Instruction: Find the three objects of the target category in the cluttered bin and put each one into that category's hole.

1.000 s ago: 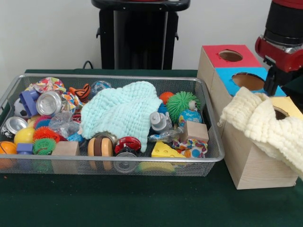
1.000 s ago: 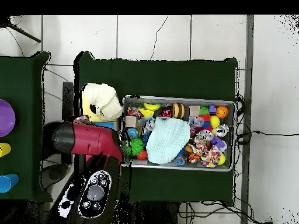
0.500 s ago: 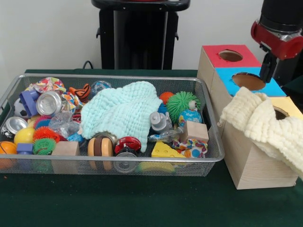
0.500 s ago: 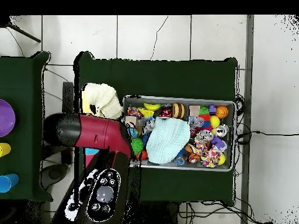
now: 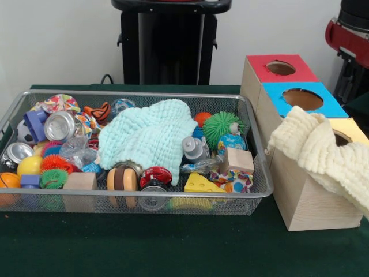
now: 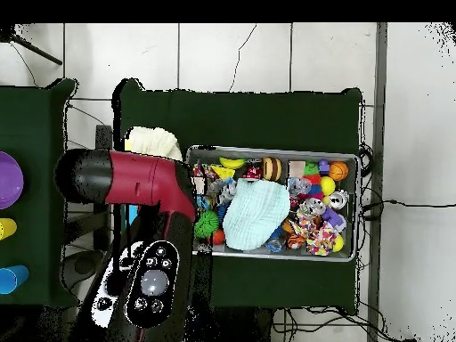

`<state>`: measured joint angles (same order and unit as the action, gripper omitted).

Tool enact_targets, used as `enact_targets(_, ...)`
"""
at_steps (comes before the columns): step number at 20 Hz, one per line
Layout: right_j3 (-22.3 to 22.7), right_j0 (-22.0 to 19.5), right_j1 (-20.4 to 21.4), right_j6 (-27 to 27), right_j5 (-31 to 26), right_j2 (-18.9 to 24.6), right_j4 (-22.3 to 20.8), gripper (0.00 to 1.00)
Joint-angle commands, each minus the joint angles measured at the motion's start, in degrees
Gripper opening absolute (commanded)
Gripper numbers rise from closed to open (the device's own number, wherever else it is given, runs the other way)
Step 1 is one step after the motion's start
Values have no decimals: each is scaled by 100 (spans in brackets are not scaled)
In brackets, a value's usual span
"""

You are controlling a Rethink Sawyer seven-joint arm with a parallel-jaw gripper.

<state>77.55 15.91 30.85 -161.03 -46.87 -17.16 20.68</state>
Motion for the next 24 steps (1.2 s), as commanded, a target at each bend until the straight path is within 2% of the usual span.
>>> enact_targets(1, -700, -530, -545, -143, -569, 243, -331, 0)
enact_targets(5, -922, -782, -606, 200, -658, 327, -440, 0)
enact_targets(12, -1422, -1015, -628, 261, -1176, 408, -601, 0)
enact_targets(16, -1626, -1063, -604, 193, -1451, 456, -637, 0)
enact_targets(24, -1939, -879, -994, -315, -1317, 402, -626, 0)
